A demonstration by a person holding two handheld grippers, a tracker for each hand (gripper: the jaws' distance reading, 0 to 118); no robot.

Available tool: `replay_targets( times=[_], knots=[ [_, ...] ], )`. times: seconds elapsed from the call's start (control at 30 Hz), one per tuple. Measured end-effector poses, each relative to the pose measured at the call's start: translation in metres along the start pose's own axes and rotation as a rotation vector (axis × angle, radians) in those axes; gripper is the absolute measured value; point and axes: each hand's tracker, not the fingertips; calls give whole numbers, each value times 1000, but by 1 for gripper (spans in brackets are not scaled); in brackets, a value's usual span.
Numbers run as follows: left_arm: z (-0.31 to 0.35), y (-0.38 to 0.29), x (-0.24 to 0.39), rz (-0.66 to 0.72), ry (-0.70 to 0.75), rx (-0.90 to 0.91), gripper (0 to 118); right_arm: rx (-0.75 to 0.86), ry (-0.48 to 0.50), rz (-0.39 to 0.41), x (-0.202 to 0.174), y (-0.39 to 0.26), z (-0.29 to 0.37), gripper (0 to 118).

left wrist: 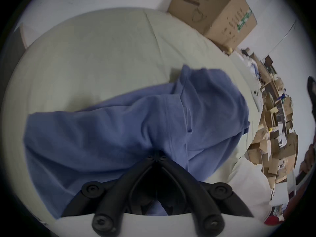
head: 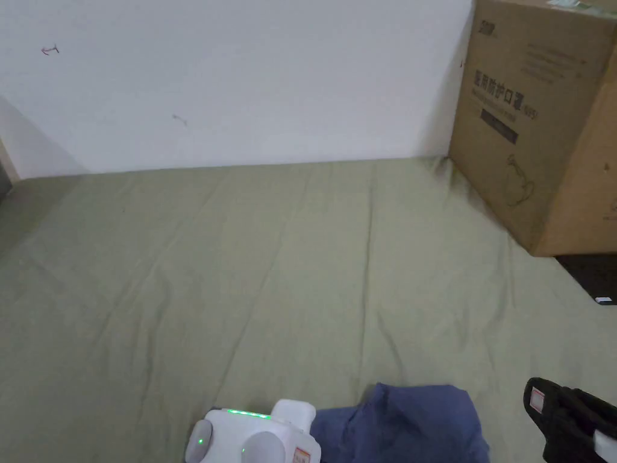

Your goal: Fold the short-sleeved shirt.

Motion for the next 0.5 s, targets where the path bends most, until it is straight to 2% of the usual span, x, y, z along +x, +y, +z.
replay_targets(
  times=[0.1,0.13,0.2,0.27,0.3,0.33,0.5],
  knots=[
    [8,7,15,-21,1,7,0,-12,-21,-1,4,0,0,1],
    [13,9,18,-24,-60,15,0,-17,-21,-11,6,1,-1,1],
    [26,13,12,41,-315,13,0,-27,-18,-30,6,0,-2,1],
    [44,12,8,138,-658,0,0,-35,-13,-41,5,1,-5,1],
    [53,12,6,153,-733,28,0,-36,-12,-42,3,2,-5,1],
    [67,12,4,152,-775,76,0,-35,-9,-42,1,3,-6,1],
    [126,7,-58,157,-634,256,0,-16,24,-22,-13,10,-5,1]
  ],
)
